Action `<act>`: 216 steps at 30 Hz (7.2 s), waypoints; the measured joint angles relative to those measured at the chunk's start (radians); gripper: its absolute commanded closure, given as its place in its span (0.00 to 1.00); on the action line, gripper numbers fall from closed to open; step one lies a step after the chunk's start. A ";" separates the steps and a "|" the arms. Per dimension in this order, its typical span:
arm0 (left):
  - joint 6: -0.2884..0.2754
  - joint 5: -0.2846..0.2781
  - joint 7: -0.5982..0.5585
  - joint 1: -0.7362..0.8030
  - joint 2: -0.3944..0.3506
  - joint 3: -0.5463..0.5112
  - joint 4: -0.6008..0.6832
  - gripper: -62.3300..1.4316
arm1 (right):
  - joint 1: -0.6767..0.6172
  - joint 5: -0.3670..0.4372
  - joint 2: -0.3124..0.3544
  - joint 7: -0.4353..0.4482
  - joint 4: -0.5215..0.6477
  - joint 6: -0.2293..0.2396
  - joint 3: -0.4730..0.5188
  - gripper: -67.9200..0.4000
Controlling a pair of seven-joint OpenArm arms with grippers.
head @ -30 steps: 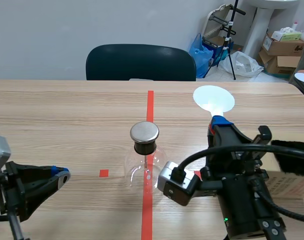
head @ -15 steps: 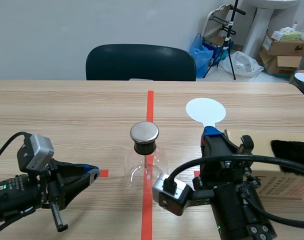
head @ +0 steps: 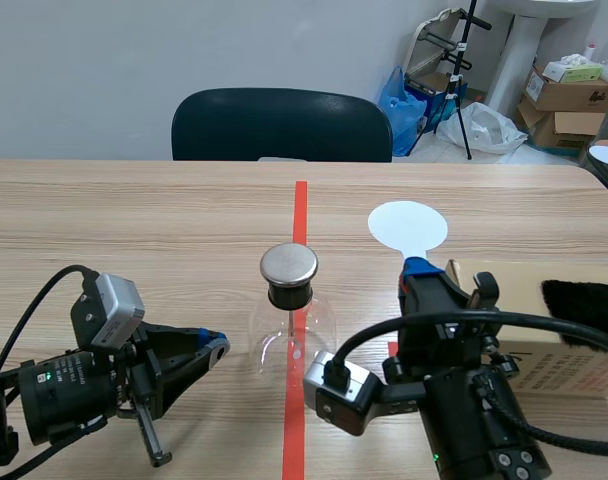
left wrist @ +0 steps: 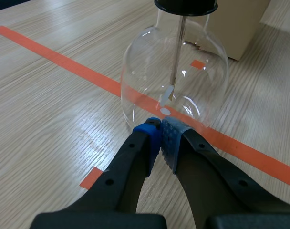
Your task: Do the electroscope experiment
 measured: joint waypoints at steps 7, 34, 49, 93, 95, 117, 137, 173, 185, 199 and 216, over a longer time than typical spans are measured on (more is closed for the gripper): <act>0.002 0.007 0.000 0.000 0.004 0.000 0.000 0.93 | 0.000 0.000 0.000 0.000 0.000 0.000 0.000 0.98; 0.002 0.007 0.000 0.000 0.004 0.000 0.000 0.93 | 0.000 -0.001 0.000 0.000 0.000 -0.011 0.000 0.98; 0.002 0.007 0.000 0.000 0.004 0.000 0.000 0.93 | 0.000 -0.001 0.000 0.000 0.000 -0.011 0.000 0.98; 0.002 0.007 0.000 0.000 0.004 0.000 0.000 0.93 | 0.000 -0.001 0.000 -0.005 0.000 -0.011 0.000 0.98; 0.002 0.007 0.000 0.000 0.004 0.000 0.000 0.93 | 0.000 -0.001 0.000 -0.005 0.000 -0.011 0.000 0.98; 0.002 0.007 0.000 0.000 0.004 0.000 0.000 0.93 | 0.000 -0.001 0.000 -0.005 0.000 -0.011 0.000 0.98; 0.002 0.007 0.000 0.000 0.004 0.000 0.000 0.93 | 0.000 -0.002 0.000 0.248 0.000 -0.011 0.000 0.98; 0.002 0.007 0.000 0.000 0.004 0.000 0.000 0.93 | 0.000 -0.005 0.000 0.497 0.000 -0.011 0.001 0.98; 0.002 0.007 0.000 0.000 0.004 0.000 0.000 0.93 | 0.000 -0.005 0.000 0.493 0.000 -0.011 0.001 0.98; 0.002 0.007 -0.001 0.000 0.004 0.000 0.000 0.93 | 0.000 -0.005 0.000 0.489 0.000 -0.011 0.001 0.98; 0.002 0.007 -0.001 0.000 0.004 0.000 0.000 0.93 | 0.000 -0.013 0.000 0.386 0.001 -0.011 0.001 0.98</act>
